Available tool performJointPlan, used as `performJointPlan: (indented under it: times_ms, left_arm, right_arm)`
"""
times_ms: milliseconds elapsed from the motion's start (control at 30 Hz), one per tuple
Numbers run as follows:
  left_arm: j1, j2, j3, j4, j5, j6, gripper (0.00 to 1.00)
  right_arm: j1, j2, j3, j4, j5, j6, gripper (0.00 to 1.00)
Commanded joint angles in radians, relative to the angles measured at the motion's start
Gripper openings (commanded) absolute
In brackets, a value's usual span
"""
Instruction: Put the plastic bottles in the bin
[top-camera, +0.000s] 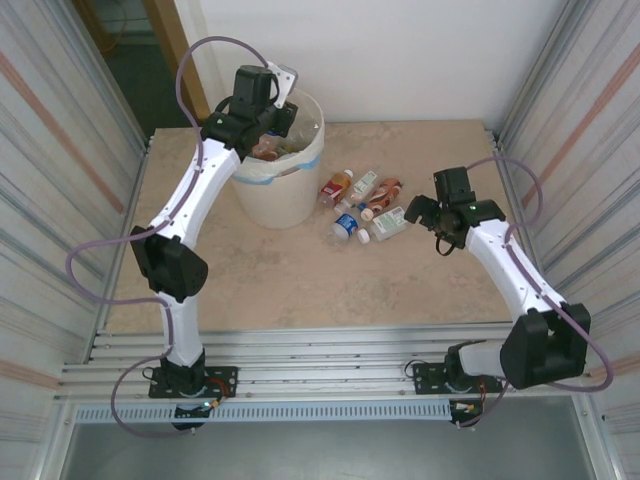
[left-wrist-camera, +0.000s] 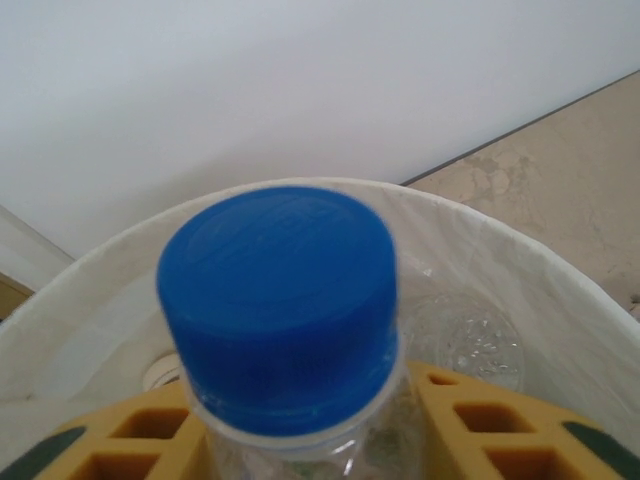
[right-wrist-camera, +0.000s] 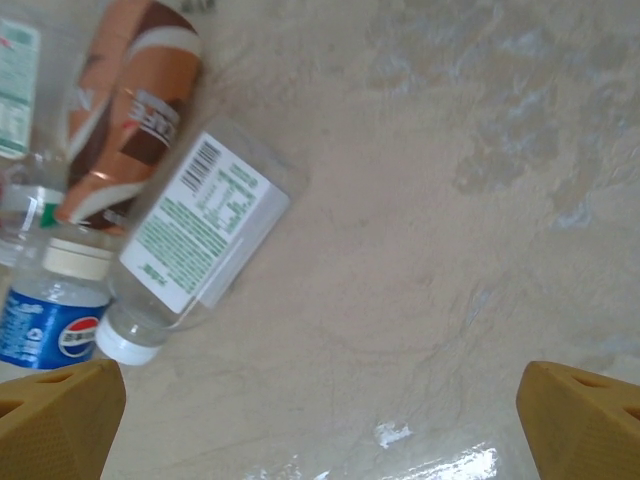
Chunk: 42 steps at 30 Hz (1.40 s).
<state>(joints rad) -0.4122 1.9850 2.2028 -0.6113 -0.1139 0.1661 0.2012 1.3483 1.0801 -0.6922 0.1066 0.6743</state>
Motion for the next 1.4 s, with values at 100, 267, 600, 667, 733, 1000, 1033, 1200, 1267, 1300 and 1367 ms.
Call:
performJointPlan:
  times_ms: [100, 267, 600, 667, 733, 1000, 1033, 1200, 1267, 1300, 1367]
  left_arm:
    - [0.012, 0.038, 0.03, -0.092, 0.113, -0.068, 0.48]
    - [0.013, 0.06, 0.052, -0.094, 0.205, -0.152, 0.42]
    - [0.054, 0.086, 0.094, -0.159, 0.251, -0.316, 0.6]
    - [0.061, 0.077, 0.095, -0.157, 0.256, -0.319, 0.66]
    - [0.061, 0.059, 0.095, -0.149, 0.257, -0.32, 0.7]
    - [0.061, -0.065, 0.052, -0.108, 0.239, -0.316, 0.82]
    - [0.061, -0.087, 0.029, -0.095, 0.237, -0.316, 0.83]
    - [0.05, -0.256, -0.158, -0.001, 0.229, -0.32, 0.89]
    - [0.041, -0.33, -0.243, 0.035, 0.208, -0.316, 0.91]
    - [0.034, -0.371, -0.292, 0.056, 0.197, -0.314, 0.93]
    - [0.023, -0.453, -0.398, 0.099, 0.174, -0.315, 0.97]
  right_arm:
    - [-0.005, 0.066, -0.014, 0.06, -0.037, 0.055, 1.0]
    - [-0.005, 0.089, -0.014, 0.071, -0.045, 0.056, 0.99]
    - [0.001, 0.118, -0.003, 0.075, -0.046, 0.049, 0.99]
    - [0.006, 0.129, 0.001, 0.077, -0.047, 0.049, 0.99]
    - [0.013, 0.14, 0.004, 0.079, -0.047, 0.052, 0.99]
    - [0.044, 0.187, 0.019, 0.107, -0.054, 0.086, 0.99]
    - [0.046, 0.195, 0.022, 0.11, -0.058, 0.092, 0.99]
    - [0.056, 0.239, 0.036, 0.144, -0.089, 0.127, 0.99]
    - [0.063, 0.256, 0.042, 0.16, -0.095, 0.142, 0.99]
    - [0.067, 0.268, 0.045, 0.167, -0.095, 0.151, 0.99]
    - [0.073, 0.292, 0.061, 0.176, -0.102, 0.161, 0.99]
